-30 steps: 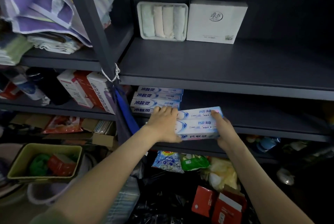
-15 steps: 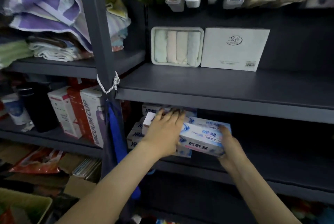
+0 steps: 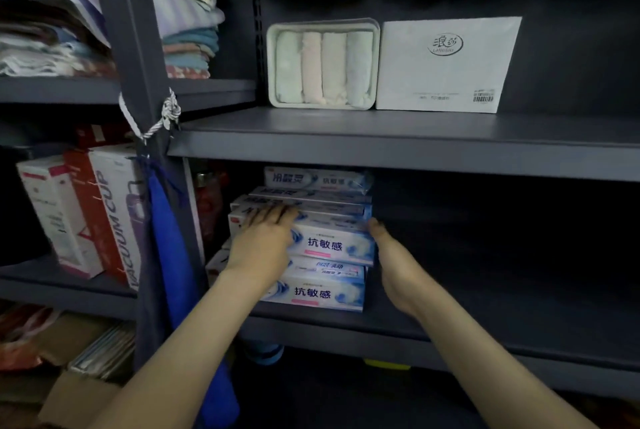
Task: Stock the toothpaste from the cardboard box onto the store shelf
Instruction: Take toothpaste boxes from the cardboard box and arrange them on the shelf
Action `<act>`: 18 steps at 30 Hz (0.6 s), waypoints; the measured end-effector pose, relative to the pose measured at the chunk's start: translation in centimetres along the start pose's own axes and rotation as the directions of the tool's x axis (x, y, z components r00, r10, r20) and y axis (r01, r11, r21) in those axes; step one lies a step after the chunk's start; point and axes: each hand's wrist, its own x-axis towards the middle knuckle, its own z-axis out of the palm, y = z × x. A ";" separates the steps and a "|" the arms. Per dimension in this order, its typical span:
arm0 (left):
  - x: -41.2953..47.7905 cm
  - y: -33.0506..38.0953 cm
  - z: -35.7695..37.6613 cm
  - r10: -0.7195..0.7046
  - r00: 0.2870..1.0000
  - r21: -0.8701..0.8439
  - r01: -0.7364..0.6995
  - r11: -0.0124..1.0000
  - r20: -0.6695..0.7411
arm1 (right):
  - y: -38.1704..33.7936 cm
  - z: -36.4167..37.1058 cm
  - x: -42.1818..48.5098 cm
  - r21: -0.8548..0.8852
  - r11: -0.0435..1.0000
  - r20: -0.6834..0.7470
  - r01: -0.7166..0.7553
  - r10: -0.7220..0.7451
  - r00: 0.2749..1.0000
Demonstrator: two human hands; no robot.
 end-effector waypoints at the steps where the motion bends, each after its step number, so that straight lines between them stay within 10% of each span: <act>1: 0.0 -0.2 0.2 -0.007 1.000 0.000 0.007 1.000 -0.001 | 0.4 0.1 -0.2 -0.023 1.000 0.022 0.020 -0.019 1.000; 13: 0.2 0.7 -0.3 -0.175 0.984 0.019 0.175 0.984 0.031 | 1.1 0.7 1.5 -0.070 0.995 0.085 0.072 -0.066 0.994; 18: 0.4 2.3 -0.9 -0.035 0.998 -0.005 0.035 0.999 0.048 | 2.1 -0.3 0.1 -0.075 0.987 0.067 0.140 -0.136 0.989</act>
